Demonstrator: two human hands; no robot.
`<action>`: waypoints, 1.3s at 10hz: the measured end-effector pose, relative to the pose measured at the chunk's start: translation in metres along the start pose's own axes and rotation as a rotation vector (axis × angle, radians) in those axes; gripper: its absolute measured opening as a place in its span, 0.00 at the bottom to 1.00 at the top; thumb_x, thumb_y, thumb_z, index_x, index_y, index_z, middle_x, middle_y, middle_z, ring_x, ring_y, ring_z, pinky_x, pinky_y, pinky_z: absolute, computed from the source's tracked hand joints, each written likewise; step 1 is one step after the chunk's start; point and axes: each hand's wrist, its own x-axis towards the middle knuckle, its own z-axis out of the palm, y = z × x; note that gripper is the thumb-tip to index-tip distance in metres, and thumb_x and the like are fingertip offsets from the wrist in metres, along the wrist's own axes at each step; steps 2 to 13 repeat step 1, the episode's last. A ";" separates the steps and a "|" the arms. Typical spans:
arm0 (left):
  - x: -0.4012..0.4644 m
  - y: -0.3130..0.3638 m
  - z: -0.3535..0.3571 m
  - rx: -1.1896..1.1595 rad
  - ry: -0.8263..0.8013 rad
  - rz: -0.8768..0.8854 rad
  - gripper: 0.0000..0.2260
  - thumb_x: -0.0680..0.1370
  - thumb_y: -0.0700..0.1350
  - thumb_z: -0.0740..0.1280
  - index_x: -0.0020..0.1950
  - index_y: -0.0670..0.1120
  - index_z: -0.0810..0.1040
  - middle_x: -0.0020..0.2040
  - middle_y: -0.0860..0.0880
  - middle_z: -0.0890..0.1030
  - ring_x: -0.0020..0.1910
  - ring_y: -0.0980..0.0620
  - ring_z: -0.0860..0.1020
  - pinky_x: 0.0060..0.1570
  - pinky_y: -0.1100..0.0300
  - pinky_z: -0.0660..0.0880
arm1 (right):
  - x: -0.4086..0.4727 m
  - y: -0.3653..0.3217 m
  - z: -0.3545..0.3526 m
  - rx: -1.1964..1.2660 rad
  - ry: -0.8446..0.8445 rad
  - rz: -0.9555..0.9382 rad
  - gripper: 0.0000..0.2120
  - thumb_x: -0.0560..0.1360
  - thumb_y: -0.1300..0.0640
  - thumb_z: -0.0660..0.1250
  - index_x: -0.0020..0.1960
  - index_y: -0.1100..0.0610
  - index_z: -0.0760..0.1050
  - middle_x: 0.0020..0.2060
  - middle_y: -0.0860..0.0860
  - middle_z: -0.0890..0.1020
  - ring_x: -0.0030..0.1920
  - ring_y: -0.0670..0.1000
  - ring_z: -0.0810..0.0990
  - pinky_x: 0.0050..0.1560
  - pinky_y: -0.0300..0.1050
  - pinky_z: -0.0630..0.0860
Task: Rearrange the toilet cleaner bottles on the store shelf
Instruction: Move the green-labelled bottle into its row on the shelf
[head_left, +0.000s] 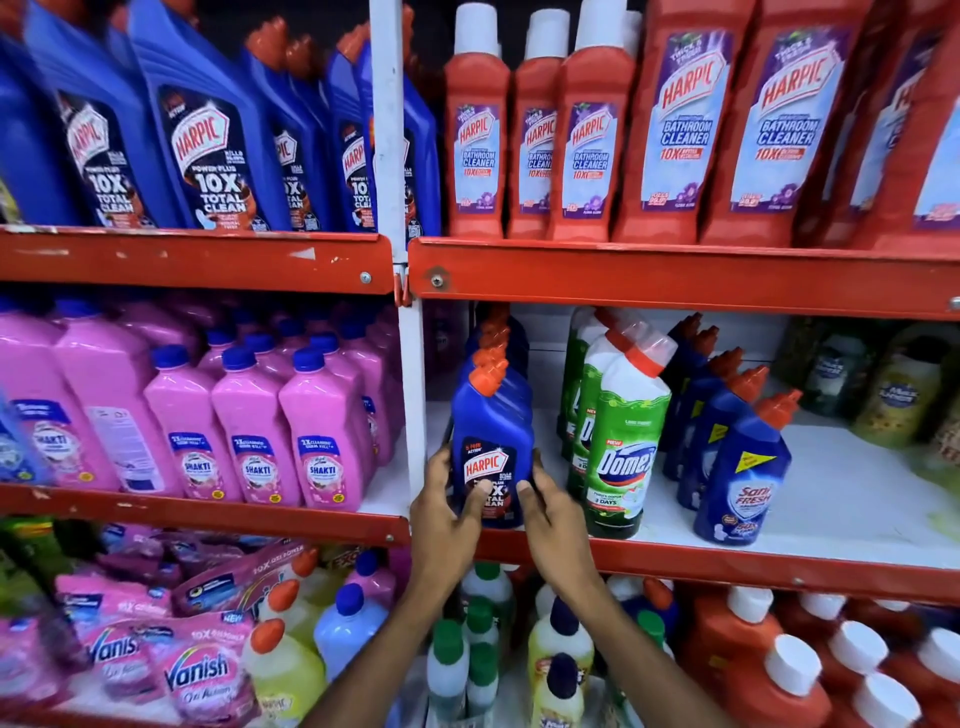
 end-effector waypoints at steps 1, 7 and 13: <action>-0.004 0.009 -0.002 0.007 0.021 0.063 0.25 0.79 0.42 0.73 0.74 0.47 0.71 0.61 0.48 0.85 0.59 0.53 0.84 0.59 0.43 0.83 | -0.004 -0.009 -0.002 0.035 0.014 0.005 0.22 0.82 0.54 0.60 0.76 0.52 0.65 0.54 0.46 0.84 0.45 0.34 0.82 0.48 0.28 0.76; -0.004 0.009 -0.002 0.007 0.021 0.063 0.25 0.79 0.42 0.73 0.74 0.47 0.71 0.61 0.48 0.85 0.59 0.53 0.84 0.59 0.43 0.83 | -0.004 -0.009 -0.002 0.035 0.014 0.005 0.22 0.82 0.54 0.60 0.76 0.52 0.65 0.54 0.46 0.84 0.45 0.34 0.82 0.48 0.28 0.76; -0.004 0.009 -0.002 0.007 0.021 0.063 0.25 0.79 0.42 0.73 0.74 0.47 0.71 0.61 0.48 0.85 0.59 0.53 0.84 0.59 0.43 0.83 | -0.004 -0.009 -0.002 0.035 0.014 0.005 0.22 0.82 0.54 0.60 0.76 0.52 0.65 0.54 0.46 0.84 0.45 0.34 0.82 0.48 0.28 0.76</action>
